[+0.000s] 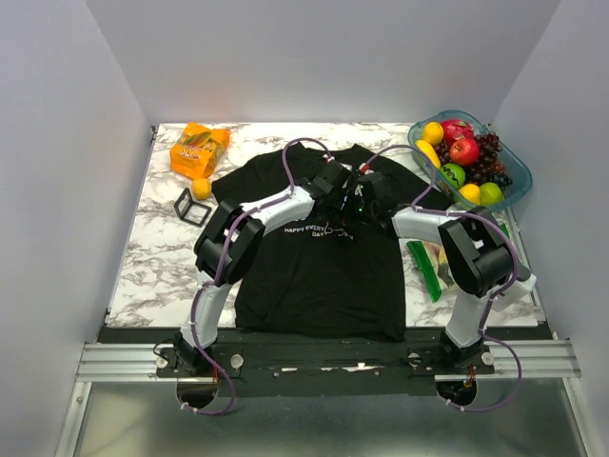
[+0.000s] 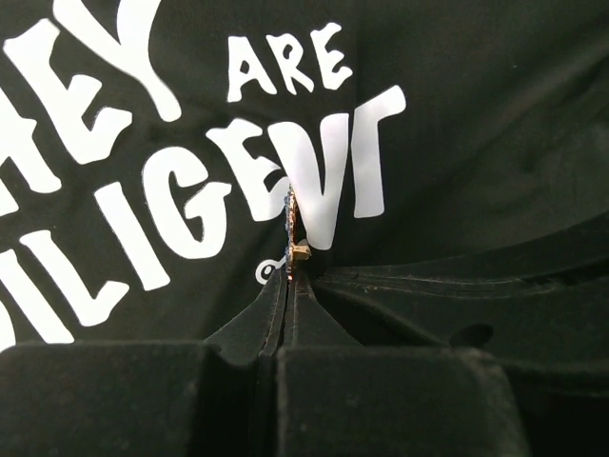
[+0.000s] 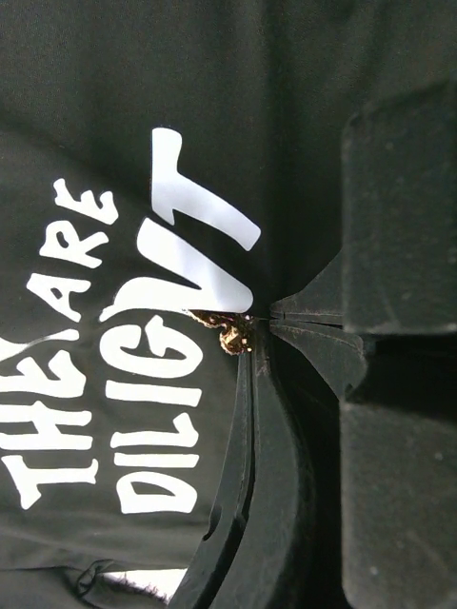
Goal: Pin the brooch onto the clothing
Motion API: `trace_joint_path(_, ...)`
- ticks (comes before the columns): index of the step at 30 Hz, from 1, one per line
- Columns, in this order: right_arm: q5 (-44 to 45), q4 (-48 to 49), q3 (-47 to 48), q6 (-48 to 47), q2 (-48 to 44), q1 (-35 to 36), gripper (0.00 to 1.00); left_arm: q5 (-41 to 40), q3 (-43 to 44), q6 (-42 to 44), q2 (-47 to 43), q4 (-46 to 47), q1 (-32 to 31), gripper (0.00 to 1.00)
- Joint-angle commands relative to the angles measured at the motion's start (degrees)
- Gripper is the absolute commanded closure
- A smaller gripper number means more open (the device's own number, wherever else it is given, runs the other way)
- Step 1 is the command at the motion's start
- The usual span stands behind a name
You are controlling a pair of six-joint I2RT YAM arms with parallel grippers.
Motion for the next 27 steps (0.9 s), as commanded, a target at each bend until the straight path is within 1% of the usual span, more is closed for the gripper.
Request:
trace_joint_path(1,1.2,0.5,0.4,-1.2,1.8,0.4,0.99,8.5,-2.8,0.6,-1.9,3.4,-0.6,1.00)
trace_joint_path(4,1.5,0.4,0.6,-1.8,1.3,0.4,1.00,10.9,-6.4,1.8,-3.5,6.9,-0.7,1.00)
trace_joint_path(6,1.4,0.4,0.6,-2.0,0.7,0.4,1.00,11.0,-8.1,1.7,-4.4,8.0,-0.6,1.00)
trace_joint_path(10,0.6,0.4,-0.9,-2.7,-2.0,0.4,0.99,10.3,-8.0,1.1,-4.3,6.9,0.2,1.00)
trace_joint_path(12,0.6,-0.1,-1.9,-3.0,-4.2,0.4,0.96,9.6,-7.8,0.7,-4.3,6.2,0.5,1.00)
trace_joint_path(13,0.6,-0.2,-2.4,-3.3,-6.7,0.3,0.91,9.3,-7.8,0.9,-4.3,5.9,0.8,1.00)
trace_joint_path(15,0.7,-0.9,-4.1,-3.8,-9.3,0.4,0.84,9.0,-7.7,1.1,-4.5,5.8,1.0,1.00)
trace_joint_path(16,0.8,-1.2,-4.7,-4.2,-10.7,0.4,0.72,9.1,-7.6,1.2,-4.5,5.8,1.0,1.00)
trace_joint_path(18,0.9,-3.1,-6.1,-4.7,-14.5,0.4,0.62,9.3,-7.3,1.7,-4.5,5.5,1.2,1.00)
trace_joint_path(19,1.3,-3.8,-6.6,-4.9,-15.6,0.4,0.54,9.4,-7.1,1.9,-4.4,5.5,1.3,1.00)
trace_joint_path(21,1.7,-4.9,-9.1,-5.0,-19.4,0.4,0.46,9.7,-6.6,2.2,-4.3,5.2,1.6,1.00)
trace_joint_path(22,2.3,-5.1,-9.8,-4.9,-20.6,0.3,0.40,9.8,-6.6,2.4,-4.3,5.2,1.7,1.00)
trace_joint_path(25,3.5,-5.7,-11.5,-5.0,-23.7,0.2,0.31,11.3,-6.8,2.7,-4.4,5.9,2.1,1.00)
trace_joint_path(27,3.8,-6.3,-11.6,-5.3,-24.1,-0.1,0.31,11.7,-7.7,3.0,-5.1,6.5,2.2,1.00)
